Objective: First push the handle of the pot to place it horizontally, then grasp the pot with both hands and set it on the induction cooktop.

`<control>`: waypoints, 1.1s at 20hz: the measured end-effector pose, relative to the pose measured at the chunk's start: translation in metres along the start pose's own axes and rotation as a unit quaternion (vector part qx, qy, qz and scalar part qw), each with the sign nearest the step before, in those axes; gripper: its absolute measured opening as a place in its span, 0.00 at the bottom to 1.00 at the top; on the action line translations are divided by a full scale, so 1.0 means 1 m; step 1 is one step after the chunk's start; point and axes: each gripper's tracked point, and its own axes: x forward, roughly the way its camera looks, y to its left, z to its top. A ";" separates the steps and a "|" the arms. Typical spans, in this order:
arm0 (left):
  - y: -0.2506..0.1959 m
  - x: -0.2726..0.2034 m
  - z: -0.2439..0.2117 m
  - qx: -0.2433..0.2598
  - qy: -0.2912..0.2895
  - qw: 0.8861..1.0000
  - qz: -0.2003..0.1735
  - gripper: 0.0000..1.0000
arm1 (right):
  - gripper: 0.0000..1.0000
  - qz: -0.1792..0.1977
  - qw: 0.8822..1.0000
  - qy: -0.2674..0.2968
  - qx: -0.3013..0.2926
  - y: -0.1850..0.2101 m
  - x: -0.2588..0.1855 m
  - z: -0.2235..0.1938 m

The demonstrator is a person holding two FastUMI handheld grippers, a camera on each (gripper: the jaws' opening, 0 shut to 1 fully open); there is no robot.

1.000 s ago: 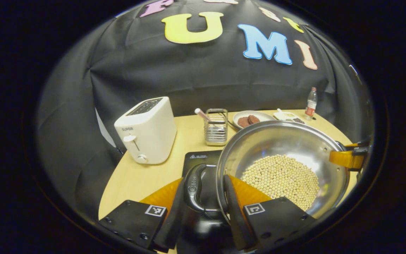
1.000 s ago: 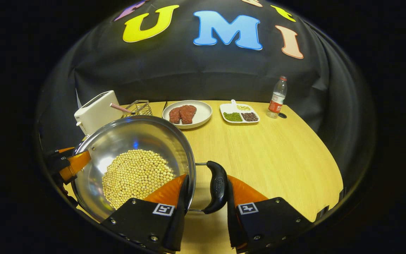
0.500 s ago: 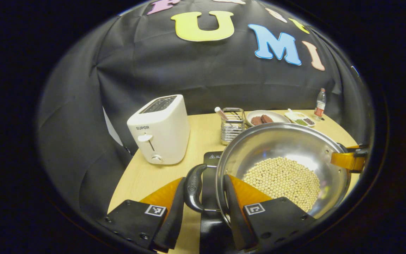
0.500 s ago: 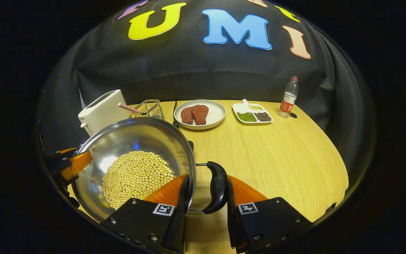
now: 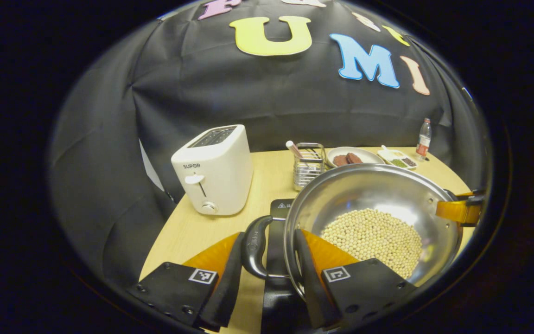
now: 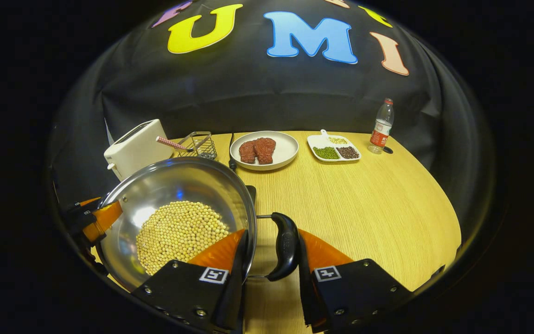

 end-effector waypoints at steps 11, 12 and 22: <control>-0.011 -0.039 0.054 0.016 -0.089 0.994 0.063 0.98 | 1.00 0.013 0.995 -0.092 -0.019 -0.041 -0.039 0.045; -0.021 -0.045 0.059 0.012 -0.093 0.994 0.063 0.98 | 1.00 0.010 0.995 -0.101 -0.021 -0.051 -0.045 0.050; -0.178 -0.104 0.114 -0.004 -0.152 0.988 0.020 1.00 | 1.00 -0.014 0.987 -0.157 -0.044 -0.168 -0.105 0.070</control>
